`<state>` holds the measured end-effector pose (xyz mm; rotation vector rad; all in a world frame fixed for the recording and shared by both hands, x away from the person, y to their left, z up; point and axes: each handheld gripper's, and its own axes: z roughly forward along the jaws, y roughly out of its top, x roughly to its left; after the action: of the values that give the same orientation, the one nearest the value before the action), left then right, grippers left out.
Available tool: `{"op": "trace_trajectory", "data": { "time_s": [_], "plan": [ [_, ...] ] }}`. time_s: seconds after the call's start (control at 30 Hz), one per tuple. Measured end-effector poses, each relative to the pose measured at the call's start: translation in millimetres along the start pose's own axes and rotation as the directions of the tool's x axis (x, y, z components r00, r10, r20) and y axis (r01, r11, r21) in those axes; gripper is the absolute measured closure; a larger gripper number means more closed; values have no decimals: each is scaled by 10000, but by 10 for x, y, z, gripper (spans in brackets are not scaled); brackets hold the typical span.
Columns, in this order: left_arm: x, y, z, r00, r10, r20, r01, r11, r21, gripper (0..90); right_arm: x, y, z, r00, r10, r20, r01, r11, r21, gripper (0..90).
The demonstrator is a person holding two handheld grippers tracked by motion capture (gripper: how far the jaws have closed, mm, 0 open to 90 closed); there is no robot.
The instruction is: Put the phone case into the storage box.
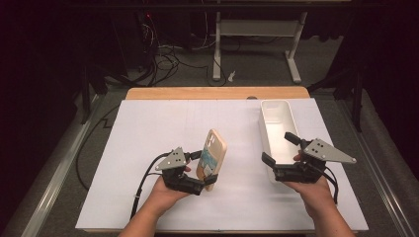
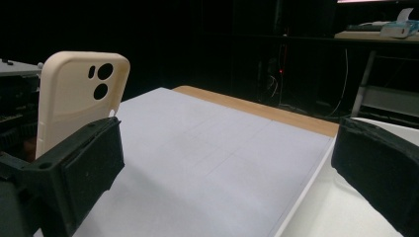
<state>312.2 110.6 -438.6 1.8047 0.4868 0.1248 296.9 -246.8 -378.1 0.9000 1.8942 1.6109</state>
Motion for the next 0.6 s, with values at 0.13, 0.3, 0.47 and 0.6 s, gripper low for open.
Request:
{"op": "trace_trajectory", "data": {
  "time_s": [0.13,0.3,0.47,0.6],
  "plan": [
    [-20,-7,21,9998,-16,193,15,10000,52,103,10,-19,9,9996,89,-267,-89,10000,3,1],
    [-44,-18,37,9991,81,424,-85,9999,93,103,37,-24,1,9992,8,-395,-7,10000,36,2],
    [-60,-29,54,9985,172,523,-179,9997,139,103,70,-33,-20,9984,-33,-571,36,10000,52,2],
    [-82,-33,40,9974,246,684,-257,9996,150,103,92,-43,-24,9974,-23,-724,30,9999,100,1]
  ]
}}
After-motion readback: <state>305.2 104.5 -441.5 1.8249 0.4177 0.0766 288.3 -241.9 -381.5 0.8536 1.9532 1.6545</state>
